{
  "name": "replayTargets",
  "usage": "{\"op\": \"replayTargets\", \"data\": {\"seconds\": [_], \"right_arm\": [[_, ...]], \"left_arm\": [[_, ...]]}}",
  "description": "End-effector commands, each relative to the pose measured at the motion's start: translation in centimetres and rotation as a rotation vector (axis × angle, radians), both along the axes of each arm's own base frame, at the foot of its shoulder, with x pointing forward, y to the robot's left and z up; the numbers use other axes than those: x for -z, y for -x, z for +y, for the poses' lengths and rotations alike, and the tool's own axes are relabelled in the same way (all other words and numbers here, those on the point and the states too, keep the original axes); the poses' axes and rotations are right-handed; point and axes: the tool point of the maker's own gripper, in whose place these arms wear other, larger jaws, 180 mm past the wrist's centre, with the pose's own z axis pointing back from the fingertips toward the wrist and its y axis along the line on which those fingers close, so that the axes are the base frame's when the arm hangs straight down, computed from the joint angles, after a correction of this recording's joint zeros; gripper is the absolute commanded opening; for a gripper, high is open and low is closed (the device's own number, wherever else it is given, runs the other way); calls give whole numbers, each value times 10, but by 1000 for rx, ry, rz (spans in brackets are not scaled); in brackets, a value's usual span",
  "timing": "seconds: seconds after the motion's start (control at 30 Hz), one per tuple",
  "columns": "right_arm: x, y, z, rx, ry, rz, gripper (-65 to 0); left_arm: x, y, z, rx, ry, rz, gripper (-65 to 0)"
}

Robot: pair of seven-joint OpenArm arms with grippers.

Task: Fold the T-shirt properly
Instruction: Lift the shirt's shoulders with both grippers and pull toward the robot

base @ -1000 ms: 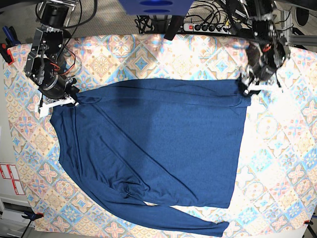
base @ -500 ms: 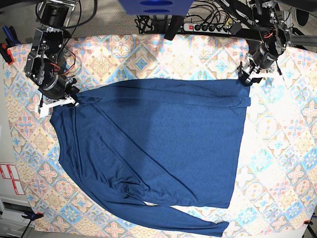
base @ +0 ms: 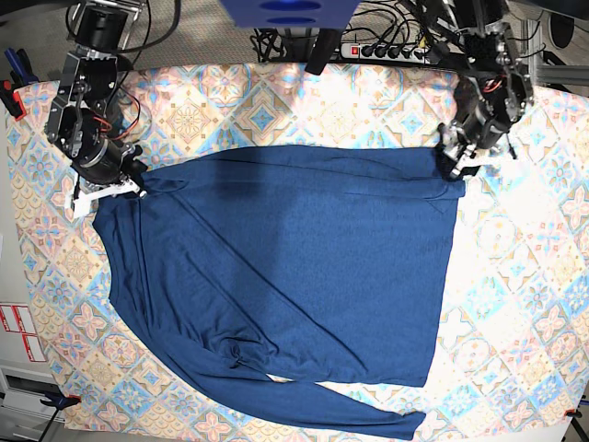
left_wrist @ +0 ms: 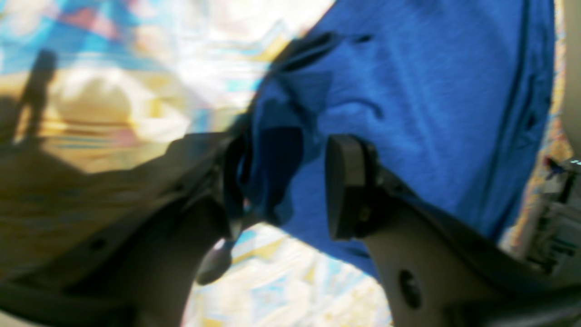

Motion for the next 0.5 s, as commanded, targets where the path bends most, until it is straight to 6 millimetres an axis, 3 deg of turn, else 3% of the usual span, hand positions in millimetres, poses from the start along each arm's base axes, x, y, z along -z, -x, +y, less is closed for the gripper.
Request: {"op": "replayTargets", "data": {"seconds": [0.0, 0.07, 0.23, 0.4, 0.47], "right_arm": [[-13, -10, -6, -2, 19, -45, -650], [-13, -10, -6, -4, 19, -44, -650], [-14, -10, -6, -5, 19, -45, -650], [-13, -8, -6, -3, 19, -42, -650], [-7, 3, -8, -1, 21, -16, -650]], "left_arm": [[-8, -6, 3, 1, -8, -31, -509], [-11, -11, 3, 2, -6, -43, -650], [-13, -12, 4, 3, -7, -48, -650], [-19, 7, 15, 21, -56, -37, -650], [-20, 18, 17, 35, -73, -25, -650]]}}
